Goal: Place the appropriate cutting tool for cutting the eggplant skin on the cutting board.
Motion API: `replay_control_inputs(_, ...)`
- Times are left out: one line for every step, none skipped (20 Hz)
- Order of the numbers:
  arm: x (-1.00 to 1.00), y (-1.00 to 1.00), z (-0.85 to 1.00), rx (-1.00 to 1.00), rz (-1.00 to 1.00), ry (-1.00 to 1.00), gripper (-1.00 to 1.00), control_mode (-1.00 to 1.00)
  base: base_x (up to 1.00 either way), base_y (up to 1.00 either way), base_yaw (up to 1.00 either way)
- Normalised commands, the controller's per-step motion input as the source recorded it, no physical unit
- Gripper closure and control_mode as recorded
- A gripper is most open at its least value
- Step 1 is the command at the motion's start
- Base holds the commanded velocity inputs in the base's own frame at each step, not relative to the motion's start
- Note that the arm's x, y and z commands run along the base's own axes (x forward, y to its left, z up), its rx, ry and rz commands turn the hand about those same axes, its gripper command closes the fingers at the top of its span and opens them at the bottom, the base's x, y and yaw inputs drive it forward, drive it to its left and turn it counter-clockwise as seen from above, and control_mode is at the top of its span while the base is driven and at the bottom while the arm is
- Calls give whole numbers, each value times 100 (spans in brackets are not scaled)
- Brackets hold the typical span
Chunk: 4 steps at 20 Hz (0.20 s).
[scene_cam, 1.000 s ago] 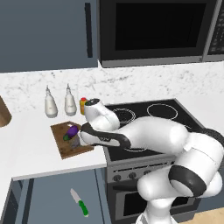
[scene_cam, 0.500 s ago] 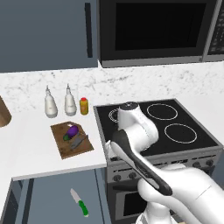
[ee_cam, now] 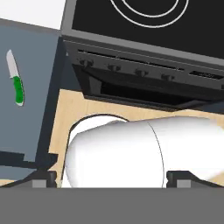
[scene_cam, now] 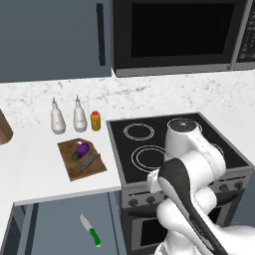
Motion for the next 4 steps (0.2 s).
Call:
replay_control_inputs(-100,-41,42,0,0,-12,-100,-100,0,0,0)
replay_control_inputs(-100,-42,42,0,0,-15,-100,-100,0,0,0)
replay_control_inputs(-100,-50,43,0,0,-15,-100,-100,0,0,0)
replay_control_inputs(-100,-51,44,0,0,-16,-100,-100,0,0,0)
